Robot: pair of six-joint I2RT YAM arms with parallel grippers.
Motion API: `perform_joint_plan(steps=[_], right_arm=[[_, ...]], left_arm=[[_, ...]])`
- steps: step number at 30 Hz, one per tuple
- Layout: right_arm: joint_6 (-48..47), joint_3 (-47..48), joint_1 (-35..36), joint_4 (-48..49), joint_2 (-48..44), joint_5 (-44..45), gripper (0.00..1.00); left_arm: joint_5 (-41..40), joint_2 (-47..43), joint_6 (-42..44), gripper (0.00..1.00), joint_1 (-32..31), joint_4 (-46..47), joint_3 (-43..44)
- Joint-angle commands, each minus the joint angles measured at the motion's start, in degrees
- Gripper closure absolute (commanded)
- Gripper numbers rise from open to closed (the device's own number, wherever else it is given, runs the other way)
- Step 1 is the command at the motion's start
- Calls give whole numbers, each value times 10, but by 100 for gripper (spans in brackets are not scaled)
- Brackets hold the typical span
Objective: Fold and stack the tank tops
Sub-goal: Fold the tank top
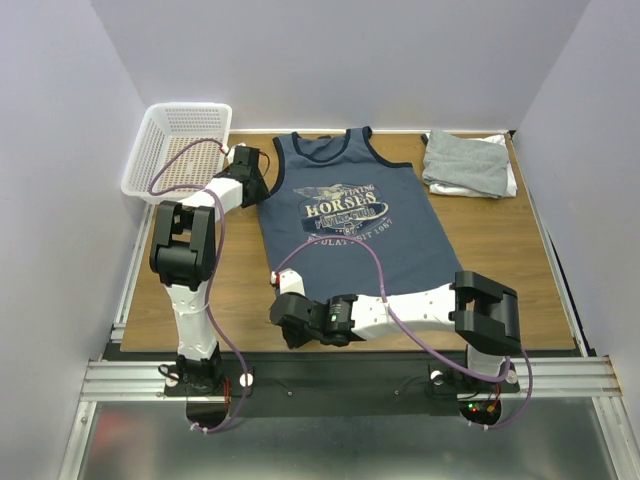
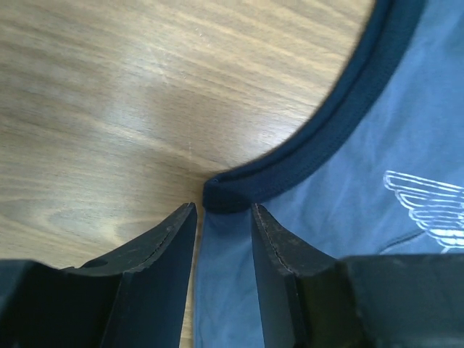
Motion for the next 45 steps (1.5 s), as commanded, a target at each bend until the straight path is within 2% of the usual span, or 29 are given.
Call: perform_joint_plan(steps=[1,6,15,34,36,39,40,43,45], right_arm=[[3,25,-1,19,6,11,100],[2,24,-1,19,5,15,100],[2,21,-1,19,4,16,100],[6,17,-3,19,4,15,99],[7,14,-3,19,2,12,100],[14,8,-3,19,0,-5,100],[20,5,-3,19,2,-12,100],[29,2,-3,21,8,-42,99],[30,3,-2,22,20,-58,100]], left_arm=[[7,-55,5,52,5,25,-9],[2,-64,10,52,7,21,-20],[3,-35,12,64,8,4,-13],[15,24,18,61,8,3,18],[8,28,15,65,8,3,22],[-1,28,7,75,7,7,24],[-2,24,6,84,7,12,24],[-9,14,2,100,7,21,26],[-11,6,0,100,7,29,30]])
